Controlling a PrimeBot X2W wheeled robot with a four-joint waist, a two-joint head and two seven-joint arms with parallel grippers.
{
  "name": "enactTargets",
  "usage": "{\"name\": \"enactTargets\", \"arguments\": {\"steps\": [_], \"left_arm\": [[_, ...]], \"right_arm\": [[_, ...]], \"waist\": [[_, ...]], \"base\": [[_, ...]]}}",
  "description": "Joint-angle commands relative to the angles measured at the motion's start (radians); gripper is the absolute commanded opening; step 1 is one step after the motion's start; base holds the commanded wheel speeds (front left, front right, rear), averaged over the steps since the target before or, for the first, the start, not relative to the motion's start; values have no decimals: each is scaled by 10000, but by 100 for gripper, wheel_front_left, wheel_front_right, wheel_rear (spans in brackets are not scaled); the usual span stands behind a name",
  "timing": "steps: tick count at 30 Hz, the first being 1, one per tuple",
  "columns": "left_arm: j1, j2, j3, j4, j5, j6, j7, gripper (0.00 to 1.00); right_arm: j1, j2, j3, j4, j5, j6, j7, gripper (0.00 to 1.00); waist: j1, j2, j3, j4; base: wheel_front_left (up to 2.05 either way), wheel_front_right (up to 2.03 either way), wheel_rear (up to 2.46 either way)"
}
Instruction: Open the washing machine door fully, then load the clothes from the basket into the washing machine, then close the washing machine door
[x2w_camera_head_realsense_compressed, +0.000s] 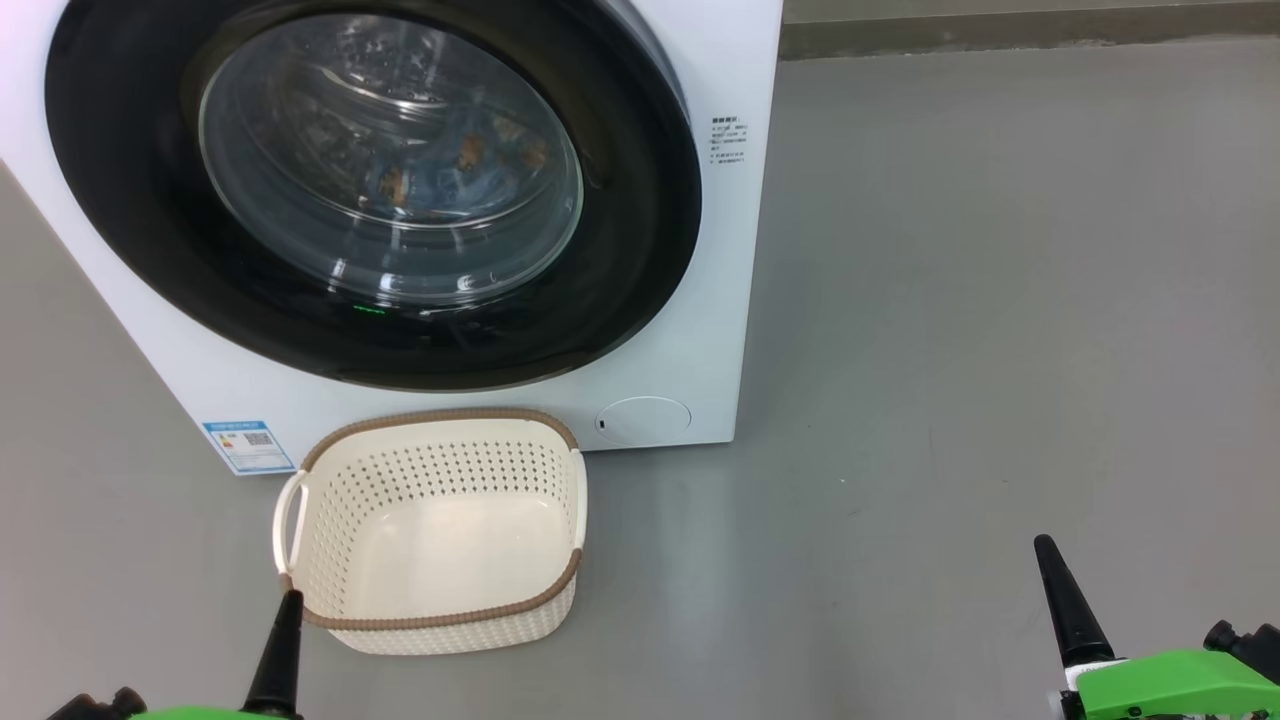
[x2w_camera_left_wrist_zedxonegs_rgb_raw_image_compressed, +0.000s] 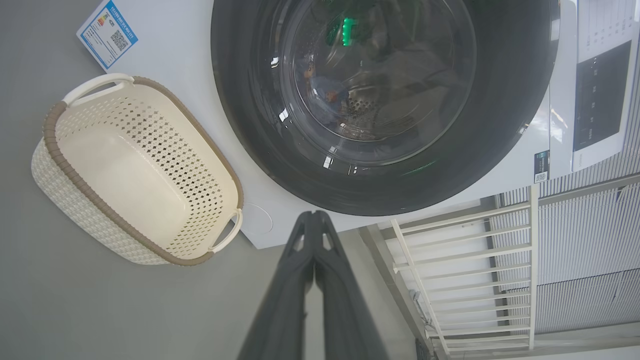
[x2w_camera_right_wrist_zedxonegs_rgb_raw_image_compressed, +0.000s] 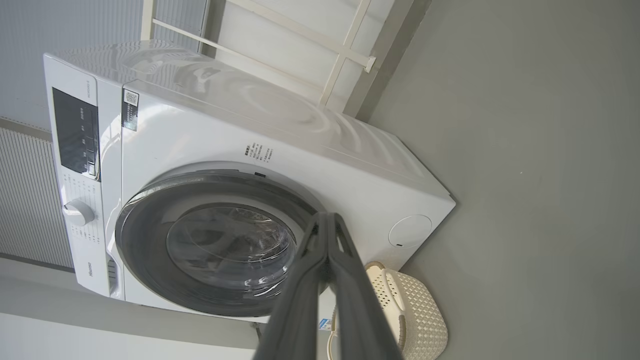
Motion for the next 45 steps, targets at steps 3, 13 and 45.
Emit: {"name": "enactTargets", "arguments": {"steps": [3,13,45], "left_arm": [[-535,207,324,-126,-476,-23,102,0],[-737,209,420,45,-1645,-24,401,0],[-1102,171,650,353,-3684,-27,983,0]], "right_arm": [[-511,-99,109,-196,525,-42,119,0],[-634,-104,61,-127,1687,-47,415,0],[-853,-112,-22,-4,3765,-55,941,0]], "waist": [[0,0,3,-11],[0,0,11,-49],[0,0,25,-116]], "base": [[0,0,0],[0,0,0],[0,0,0]]}}
